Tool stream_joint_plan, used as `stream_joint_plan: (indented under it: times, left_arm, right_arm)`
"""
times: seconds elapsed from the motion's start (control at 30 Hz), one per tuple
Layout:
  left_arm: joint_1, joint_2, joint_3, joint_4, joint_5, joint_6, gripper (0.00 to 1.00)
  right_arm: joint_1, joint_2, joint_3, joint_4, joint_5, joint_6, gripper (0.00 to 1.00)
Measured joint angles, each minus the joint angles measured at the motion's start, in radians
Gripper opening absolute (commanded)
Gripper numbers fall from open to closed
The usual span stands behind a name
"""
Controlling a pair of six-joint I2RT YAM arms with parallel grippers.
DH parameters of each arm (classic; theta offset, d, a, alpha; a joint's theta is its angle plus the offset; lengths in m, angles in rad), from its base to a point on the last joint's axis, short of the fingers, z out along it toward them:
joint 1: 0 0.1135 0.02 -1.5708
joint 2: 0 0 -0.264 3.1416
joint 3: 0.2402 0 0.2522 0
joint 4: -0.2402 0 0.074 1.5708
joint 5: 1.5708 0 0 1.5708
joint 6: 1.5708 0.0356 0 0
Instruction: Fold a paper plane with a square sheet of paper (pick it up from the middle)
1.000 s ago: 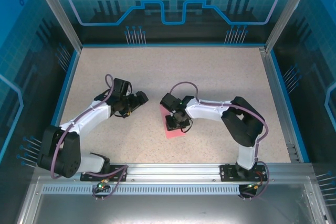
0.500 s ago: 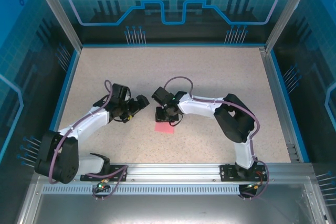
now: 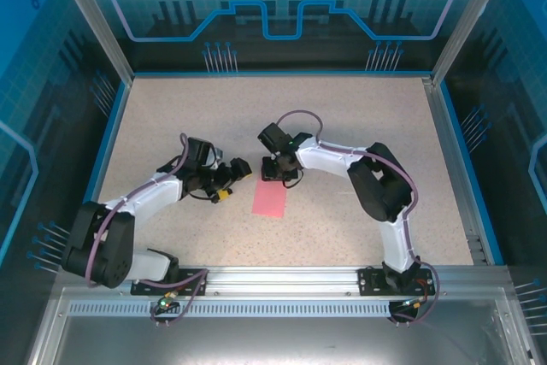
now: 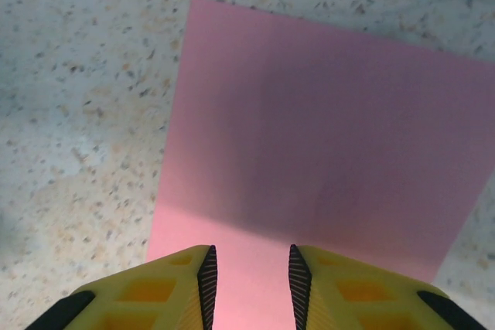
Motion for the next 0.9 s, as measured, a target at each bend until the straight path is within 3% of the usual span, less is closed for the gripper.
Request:
stream_joint_plan:
  times: [0.37,0.9]
  left_arm:
    - [-0.069,0.097,0.016,-0.019,0.061,-0.003,0.92]
    - [-0.157,0.181,0.097,-0.103,0.085,-0.003,0.91]
  right_arm:
    - [-0.019,0.024,-0.002,0.011,0.009,-0.009,0.34]
    - [-0.119,-0.018,-0.137,0.187,-0.237,0.028,0.33]
